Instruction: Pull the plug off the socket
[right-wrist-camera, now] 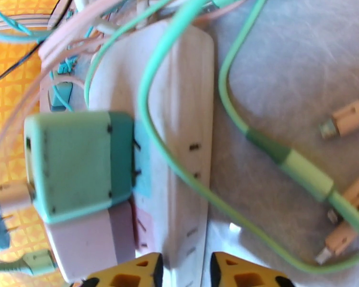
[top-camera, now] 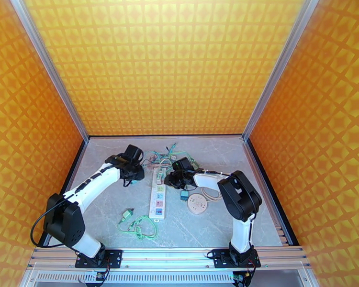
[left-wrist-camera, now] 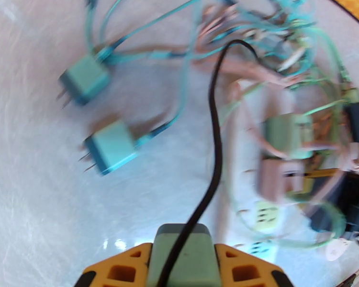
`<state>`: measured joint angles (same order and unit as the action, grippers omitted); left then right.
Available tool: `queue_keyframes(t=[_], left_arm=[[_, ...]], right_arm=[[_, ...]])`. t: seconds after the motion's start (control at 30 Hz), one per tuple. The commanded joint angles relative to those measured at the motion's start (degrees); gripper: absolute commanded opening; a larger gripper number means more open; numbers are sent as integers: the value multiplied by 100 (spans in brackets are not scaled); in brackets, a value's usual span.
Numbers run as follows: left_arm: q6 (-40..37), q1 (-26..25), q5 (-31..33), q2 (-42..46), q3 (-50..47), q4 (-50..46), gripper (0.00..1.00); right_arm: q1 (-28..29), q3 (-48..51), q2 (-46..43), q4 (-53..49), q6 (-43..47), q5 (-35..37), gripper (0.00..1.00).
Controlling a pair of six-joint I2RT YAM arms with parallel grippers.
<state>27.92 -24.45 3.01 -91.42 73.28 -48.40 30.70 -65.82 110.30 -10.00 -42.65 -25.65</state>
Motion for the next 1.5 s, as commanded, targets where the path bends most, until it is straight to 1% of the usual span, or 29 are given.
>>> queue_keyframes(t=[0.0, 0.07, 0.3, 0.4, 0.53, 0.7, 0.77, 0.83, 0.87, 0.9, 0.93, 0.97, 1.0, 1.2, 1.37, 1.47], left_arm=[[-171, 191, 20, 47, -247, 187, 14], [-250, 284, 45, 18, -371, 222, 14], [-618, 387, 673, -253, -572, 151, 14], [-770, 422, 1030, -492, -519, 12, 14], [-936, 423, 1423, -903, -396, -142, 17], [-1004, 423, 1538, -1252, -242, -225, 22], [-991, 430, 1536, -1344, -172, -270, 28], [-985, 423, 1542, -1372, -92, -326, 45], [-960, 423, 1542, -1347, -42, -400, 54], [-925, 421, 1537, -1295, 28, -460, 66], [-886, 415, 1541, -1234, 83, -537, 72], [-858, 414, 1518, -1163, 151, -606, 74], [-813, 406, 1489, -1080, 234, -694, 75], [-399, 279, 1365, -454, 849, -1207, 75], [-19, -226, 1204, -166, 1329, -1359, 71], [195, -698, 1020, -152, 1443, -1246, 69]], right_arm=[[33, -126, -537, -328, 236, 75, 39], [33, -224, -781, -564, 330, 261, 48], [17, -233, -1618, -1126, 537, 947, 62], [6, -85, -1985, -1301, 590, 1301, 71], [-36, 223, -2434, -1302, 557, 1671, 75], [-81, 391, -2711, -1364, 506, 1833, 79], [-80, 428, -2780, -1397, 512, 1870, 79], [-87, 484, -2843, -1418, 511, 1910, 80], [-87, 498, -2865, -1432, 510, 1921, 83], [-86, 517, -2889, -1441, 505, 1936, 86], [-90, 531, -2905, -1470, 491, 1956, 89], [-90, 542, -2921, -1483, 480, 1975, 94], [-84, 559, -2926, -1484, 469, 1991, 98], [-99, 646, -2979, -1394, 390, 2067, 98], [-124, 736, -3034, -1276, 337, 2163, 98], [-137, 755, -3062, -1269, 328, 2204, 99]])
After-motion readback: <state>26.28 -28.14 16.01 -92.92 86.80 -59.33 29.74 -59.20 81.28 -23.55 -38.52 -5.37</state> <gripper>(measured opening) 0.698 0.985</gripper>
